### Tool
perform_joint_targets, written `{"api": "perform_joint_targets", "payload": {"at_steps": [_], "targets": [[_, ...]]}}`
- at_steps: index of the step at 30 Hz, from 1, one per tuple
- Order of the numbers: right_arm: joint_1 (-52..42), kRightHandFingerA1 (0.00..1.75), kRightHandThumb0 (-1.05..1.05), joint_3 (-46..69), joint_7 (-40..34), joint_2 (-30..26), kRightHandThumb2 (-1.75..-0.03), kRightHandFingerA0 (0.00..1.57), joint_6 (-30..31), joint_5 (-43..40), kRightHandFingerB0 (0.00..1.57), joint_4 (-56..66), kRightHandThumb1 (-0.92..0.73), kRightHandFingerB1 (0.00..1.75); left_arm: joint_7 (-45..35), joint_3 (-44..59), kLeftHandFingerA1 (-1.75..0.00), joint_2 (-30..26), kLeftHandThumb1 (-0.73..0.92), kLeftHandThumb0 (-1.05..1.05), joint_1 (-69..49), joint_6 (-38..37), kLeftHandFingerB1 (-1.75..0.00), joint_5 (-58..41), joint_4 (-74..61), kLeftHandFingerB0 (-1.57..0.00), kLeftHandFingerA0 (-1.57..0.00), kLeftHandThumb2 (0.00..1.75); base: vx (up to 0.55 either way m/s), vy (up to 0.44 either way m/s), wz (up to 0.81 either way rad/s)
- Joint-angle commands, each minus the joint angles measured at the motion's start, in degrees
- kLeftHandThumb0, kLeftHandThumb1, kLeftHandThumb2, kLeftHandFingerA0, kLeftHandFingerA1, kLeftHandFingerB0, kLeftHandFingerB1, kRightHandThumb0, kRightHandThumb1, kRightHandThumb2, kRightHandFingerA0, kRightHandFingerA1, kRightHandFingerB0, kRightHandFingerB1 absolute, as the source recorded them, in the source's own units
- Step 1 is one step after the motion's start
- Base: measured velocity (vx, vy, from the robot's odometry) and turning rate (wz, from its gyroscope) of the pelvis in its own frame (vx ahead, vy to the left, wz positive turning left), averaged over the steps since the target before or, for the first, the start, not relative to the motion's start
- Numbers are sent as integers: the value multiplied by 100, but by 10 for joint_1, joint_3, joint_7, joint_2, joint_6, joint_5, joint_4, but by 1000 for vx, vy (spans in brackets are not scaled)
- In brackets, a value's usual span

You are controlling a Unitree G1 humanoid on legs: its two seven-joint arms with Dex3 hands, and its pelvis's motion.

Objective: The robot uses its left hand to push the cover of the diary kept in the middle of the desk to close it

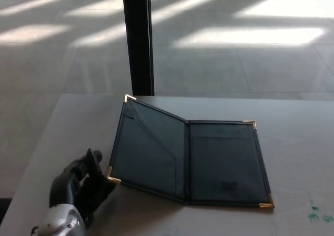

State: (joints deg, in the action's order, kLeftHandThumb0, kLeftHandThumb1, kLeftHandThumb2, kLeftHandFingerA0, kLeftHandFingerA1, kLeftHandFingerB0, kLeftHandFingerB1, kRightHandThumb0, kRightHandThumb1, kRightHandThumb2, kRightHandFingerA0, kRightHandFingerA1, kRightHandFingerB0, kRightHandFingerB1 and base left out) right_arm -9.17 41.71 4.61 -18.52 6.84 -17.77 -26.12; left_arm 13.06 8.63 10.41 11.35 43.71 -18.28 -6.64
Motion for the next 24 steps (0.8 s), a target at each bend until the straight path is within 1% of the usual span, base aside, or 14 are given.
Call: {"api": "perform_joint_targets", "payload": {"at_steps": [1, 3, 4, 8, 9, 11, 12, 13, 14, 16, 17, 20, 21, 24], "targets": [[5, 72, -102, 10, -8, -22, -65, 91, 18, -18, 54, -1, -88, 53, 12, -31, -53, 28, 92, -87, -22, 64, -47, 1, -6, -24, -30, 86, 0, 0, 0], [2, 73, -103, 8, -7, -22, -66, 91, 19, -16, 54, 4, -89, 54, 12, -41, -60, 36, 83, -77, -31, 61, -49, 3, -6, -11, -29, 126, 0, 0, 0], [2, 73, -101, 8, -7, -22, -67, 90, 20, -18, 54, 4, -88, 53, 12, -47, -53, 38, 92, -86, -37, 59, -48, 4, -7, -24, -30, 87, 0, 0, 0], [3, 74, -101, 9, -5, -22, -65, 92, 20, -24, 52, 6, -88, 55, 17, -68, -53, 43, 92, -84, -45, 54, -48, 6, -8, -23, -32, 88, 0, 0, 0], [4, 72, -103, 9, -4, -24, -122, 85, 19, -23, 49, 1, -70, 58, 20, -70, -52, 52, 92, -87, -49, 52, -47, 2, -6, -21, -32, 87, 0, 0, 0], [7, 72, -103, 9, -5, -25, -122, 85, 18, -22, 49, -5, -70, 58, 23, -72, -52, 62, 92, -87, -55, 51, -47, -6, -3, -21, -32, 87, 0, 0, 0], [6, 72, -101, 10, -6, -24, -66, 93, 18, -24, 54, -4, -88, 53, 32, -67, -52, 72, 92, -89, -52, 57, -46, -11, 0, -19, -30, 88, 0, 0, 0], [6, 72, -101, 10, -6, -24, -66, 93, 18, -25, 54, -4, -88, 53, 34, -67, -52, 72, 92, -89, -52, 57, -46, -13, 0, -19, -30, 88, 0, 0, 0], [6, 71, -102, 9, -8, -24, -121, 83, 21, -24, 48, -1, -70, 58, 39, -66, -55, 80, 92, -88, -49, 55, -48, -16, 6, -24, -34, 89, 0, 0, 0], [4, 71, -101, 7, -6, -24, -121, 82, 23, -24, 47, 2, -70, 58, 50, -66, -55, 94, 92, -87, -37, 51, -48, -18, 18, -27, -34, 88, 0, 0, 0], [4, 73, -101, 7, -6, -24, -66, 93, 21, -24, 53, 1, -89, 53, 55, -67, -53, 98, 92, -88, -25, 50, -47, -19, 24, -28, -34, 86, 0, 0, 0], [1, 74, -103, 7, -12, -22, -67, 95, 24, -22, 53, 12, -88, 56, 69, -56, -62, 118, 83, -75, 30, 46, -48, -34, 38, -11, -33, 125, 0, 0, 0], [0, 73, -103, 3, -11, -23, -67, 94, 24, -18, 53, 12, -89, 56, 72, -54, -52, 121, 92, -87, 47, 44, -46, -38, 39, -25, -30, 87, 0, 0, 0], [-2, 73, -103, 3, -8, -24, -67, 94, 27, -20, 53, 12, -88, 54, 84, -72, -60, 117, 87, -78, 148, -11, -48, -5, 66, -14, -34, 127, 0, 0, 0]]}}
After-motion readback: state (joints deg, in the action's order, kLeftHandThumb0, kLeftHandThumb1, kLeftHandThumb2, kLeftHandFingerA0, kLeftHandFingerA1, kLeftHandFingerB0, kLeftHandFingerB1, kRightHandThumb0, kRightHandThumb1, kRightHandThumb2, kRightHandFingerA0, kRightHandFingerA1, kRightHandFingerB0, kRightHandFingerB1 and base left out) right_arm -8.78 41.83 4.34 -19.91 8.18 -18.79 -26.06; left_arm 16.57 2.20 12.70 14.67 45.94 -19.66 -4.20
